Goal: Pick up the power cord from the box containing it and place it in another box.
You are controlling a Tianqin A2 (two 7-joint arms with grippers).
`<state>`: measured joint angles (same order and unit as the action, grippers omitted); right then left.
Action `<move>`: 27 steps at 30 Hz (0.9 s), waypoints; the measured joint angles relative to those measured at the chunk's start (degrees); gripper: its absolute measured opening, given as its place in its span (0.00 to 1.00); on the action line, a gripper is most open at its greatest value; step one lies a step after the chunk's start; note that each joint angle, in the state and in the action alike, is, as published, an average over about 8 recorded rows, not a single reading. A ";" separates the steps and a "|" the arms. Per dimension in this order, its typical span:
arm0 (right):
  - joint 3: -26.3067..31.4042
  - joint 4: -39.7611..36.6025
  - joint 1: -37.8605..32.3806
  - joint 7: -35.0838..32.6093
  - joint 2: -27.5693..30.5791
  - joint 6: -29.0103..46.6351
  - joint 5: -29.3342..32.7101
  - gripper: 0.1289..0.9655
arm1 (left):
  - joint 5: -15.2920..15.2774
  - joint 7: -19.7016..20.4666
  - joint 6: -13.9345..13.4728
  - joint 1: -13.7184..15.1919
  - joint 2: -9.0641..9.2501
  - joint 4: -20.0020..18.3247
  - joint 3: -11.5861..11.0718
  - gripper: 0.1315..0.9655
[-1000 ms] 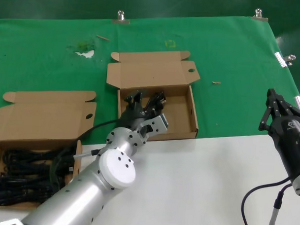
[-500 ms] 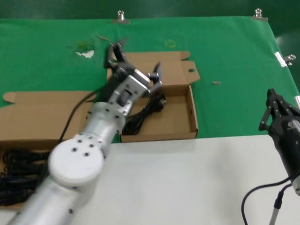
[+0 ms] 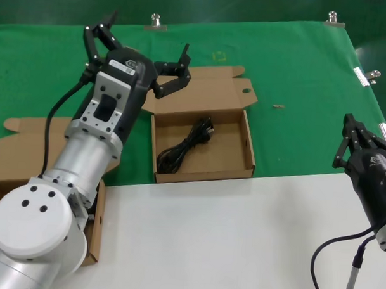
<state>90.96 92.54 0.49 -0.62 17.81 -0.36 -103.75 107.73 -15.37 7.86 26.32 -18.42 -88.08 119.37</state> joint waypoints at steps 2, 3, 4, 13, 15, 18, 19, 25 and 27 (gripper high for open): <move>0.01 -0.02 -0.01 0.01 -0.01 0.01 0.01 0.01 | -0.19 0.29 -0.19 -0.50 0.10 0.05 -0.58 0.92; 0.02 -0.03 -0.02 0.02 -0.02 0.01 0.02 0.01 | -0.26 0.44 -0.28 -0.77 0.13 0.03 -0.87 0.93; 0.03 -0.04 -0.02 0.03 -0.03 0.02 0.03 0.01 | -0.32 0.61 -0.37 -1.07 0.15 0.00 -1.19 0.95; 0.12 -0.14 -0.08 0.11 -0.10 0.06 0.10 0.04 | -0.86 2.42 -1.29 -4.17 0.30 -0.43 -4.45 0.98; 0.14 -0.17 -0.09 0.13 -0.12 0.07 0.11 0.04 | -0.98 2.84 -1.51 -4.88 0.33 -0.53 -5.20 0.99; 0.17 -0.20 -0.11 0.15 -0.14 0.08 0.14 0.08 | -1.16 3.47 -1.83 -5.97 0.37 -0.69 -6.33 1.00; 0.18 -0.21 -0.12 0.16 -0.15 0.09 0.15 0.10 | -1.22 3.69 -1.94 -6.33 0.39 -0.74 -6.72 1.00; 0.24 -0.28 -0.16 0.21 -0.20 0.12 0.20 0.17 | -1.59 4.95 -2.57 -8.50 0.48 -1.05 -8.98 1.00; 0.25 -0.30 -0.17 0.23 -0.22 0.13 0.22 0.22 | -1.71 5.37 -2.79 -9.22 0.51 -1.15 -9.73 1.00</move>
<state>91.21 92.23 0.32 -0.39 17.59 -0.23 -103.53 106.02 -10.00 5.07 17.10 -17.92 -89.23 109.64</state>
